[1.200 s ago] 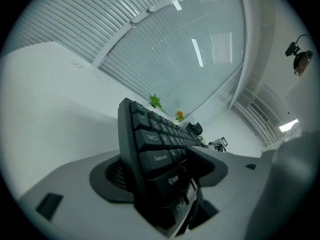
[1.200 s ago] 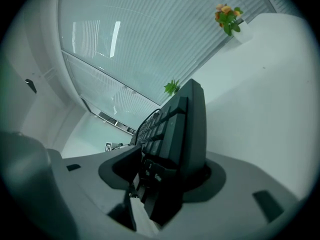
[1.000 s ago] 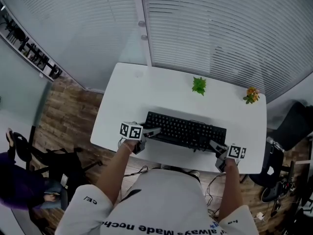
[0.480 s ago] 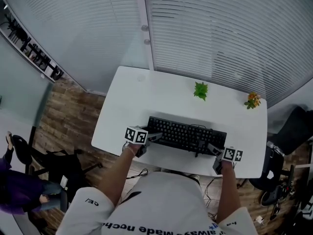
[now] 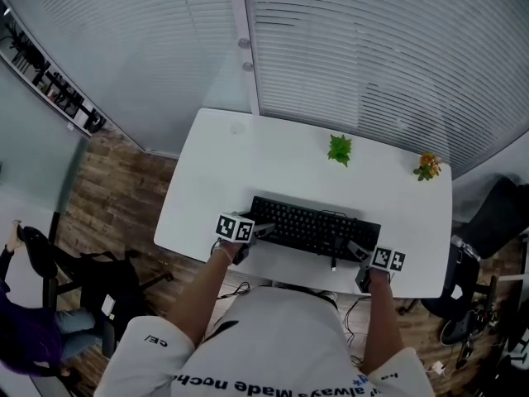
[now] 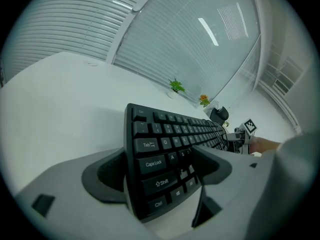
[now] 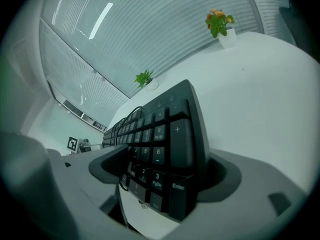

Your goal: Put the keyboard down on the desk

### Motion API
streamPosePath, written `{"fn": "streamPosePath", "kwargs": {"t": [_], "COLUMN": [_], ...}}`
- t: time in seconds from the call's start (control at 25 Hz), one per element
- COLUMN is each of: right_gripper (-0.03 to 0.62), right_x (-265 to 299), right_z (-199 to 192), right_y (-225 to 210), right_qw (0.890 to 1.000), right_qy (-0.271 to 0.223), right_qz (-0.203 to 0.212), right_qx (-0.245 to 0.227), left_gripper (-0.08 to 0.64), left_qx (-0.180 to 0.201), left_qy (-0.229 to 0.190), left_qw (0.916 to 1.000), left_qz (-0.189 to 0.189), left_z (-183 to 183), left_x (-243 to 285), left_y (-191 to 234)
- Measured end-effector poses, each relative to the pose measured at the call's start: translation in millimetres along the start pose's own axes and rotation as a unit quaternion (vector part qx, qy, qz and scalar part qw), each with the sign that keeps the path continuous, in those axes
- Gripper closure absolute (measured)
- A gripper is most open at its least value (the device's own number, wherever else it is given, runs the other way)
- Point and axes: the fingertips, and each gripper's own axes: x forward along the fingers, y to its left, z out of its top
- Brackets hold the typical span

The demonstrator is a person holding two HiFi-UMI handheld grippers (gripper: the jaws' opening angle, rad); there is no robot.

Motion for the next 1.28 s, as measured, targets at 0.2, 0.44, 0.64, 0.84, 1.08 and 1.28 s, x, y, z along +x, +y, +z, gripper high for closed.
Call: {"fn": "streamPosePath", "kwargs": {"t": [0.2,0.44,0.64,0.84,1.08,1.28], "right_gripper": [0.141,0.131,0.127,0.126,0.120,0.107], "right_x": [1,1,3,4,5,8], "right_z": [-3,-3,-1,-5,-5,-6], "right_y": [-8,-10,-12,-11,-12,-12], "right_qw": [1.000,0.999,0.999,0.998,0.997,0.995], "right_qy": [-0.005,-0.007,-0.006,-0.009,-0.008,-0.004], "right_qz": [-0.021,-0.038,-0.051,-0.068,-0.077,-0.098], "right_qx": [0.009,0.006,0.000,-0.008,-0.009,-0.022], "left_gripper": [0.158,0.155,0.152,0.155,0.155,0.155], "left_qx": [0.006,0.011,0.024,0.052,0.051,0.057], "left_qy": [0.001,0.001,0.005,0.011,0.009,0.008], "left_qw": [0.9998,0.9992,0.9979,0.9942,0.9933,0.9916], "left_qz": [0.018,0.038,0.060,0.094,0.103,0.116], "left_z": [0,-2,-1,-6,-7,-5], "left_x": [3,2,1,0,1,-2], "left_y": [0,1,4,8,8,12]}}
